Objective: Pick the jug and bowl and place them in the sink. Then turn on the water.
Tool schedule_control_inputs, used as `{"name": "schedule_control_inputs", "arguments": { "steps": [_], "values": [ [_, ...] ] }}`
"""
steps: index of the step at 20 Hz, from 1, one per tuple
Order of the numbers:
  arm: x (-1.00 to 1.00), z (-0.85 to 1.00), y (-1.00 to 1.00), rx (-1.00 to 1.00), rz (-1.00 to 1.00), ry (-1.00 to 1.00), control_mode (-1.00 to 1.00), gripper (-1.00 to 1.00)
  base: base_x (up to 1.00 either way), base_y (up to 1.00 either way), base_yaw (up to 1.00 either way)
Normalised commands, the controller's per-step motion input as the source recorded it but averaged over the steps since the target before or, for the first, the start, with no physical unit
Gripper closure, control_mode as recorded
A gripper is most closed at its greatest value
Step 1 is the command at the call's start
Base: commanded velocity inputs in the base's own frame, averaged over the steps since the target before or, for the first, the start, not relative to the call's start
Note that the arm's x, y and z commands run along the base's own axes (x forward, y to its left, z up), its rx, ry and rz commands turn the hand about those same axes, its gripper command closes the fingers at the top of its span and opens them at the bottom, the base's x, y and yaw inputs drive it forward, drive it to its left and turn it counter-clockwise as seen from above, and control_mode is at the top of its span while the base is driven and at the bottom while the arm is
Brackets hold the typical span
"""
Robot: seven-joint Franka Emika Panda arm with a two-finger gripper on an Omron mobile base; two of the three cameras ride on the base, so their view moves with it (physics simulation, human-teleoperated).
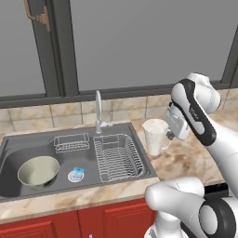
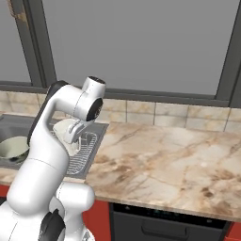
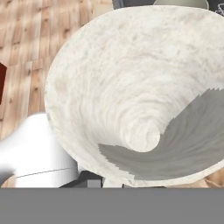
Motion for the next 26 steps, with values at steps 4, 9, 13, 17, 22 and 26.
{"name": "schedule_control_inputs", "arguments": {
  "steps": [4,9,13,17,22,26],
  "values": [
    [0.01,0.00,0.41,0.00,0.00,0.00,-1.00,1.00,0.00,0.00,0.00],
    [0.00,0.00,0.66,0.00,0.02,0.00,-1.00,1.00,0.00,0.00,0.00],
    [0.00,0.00,0.74,0.00,0.02,0.00,-1.00,1.00,0.00,0.00,0.00],
    [-0.12,-0.06,0.73,0.00,0.02,0.01,-1.00,1.00,0.00,0.00,0.00],
    [-0.12,-0.21,0.74,0.00,0.02,0.01,-1.00,1.00,0.00,0.00,0.00],
    [-0.02,-0.13,0.76,0.00,0.00,0.00,-1.00,1.00,0.00,0.00,0.00]
  ]
}}
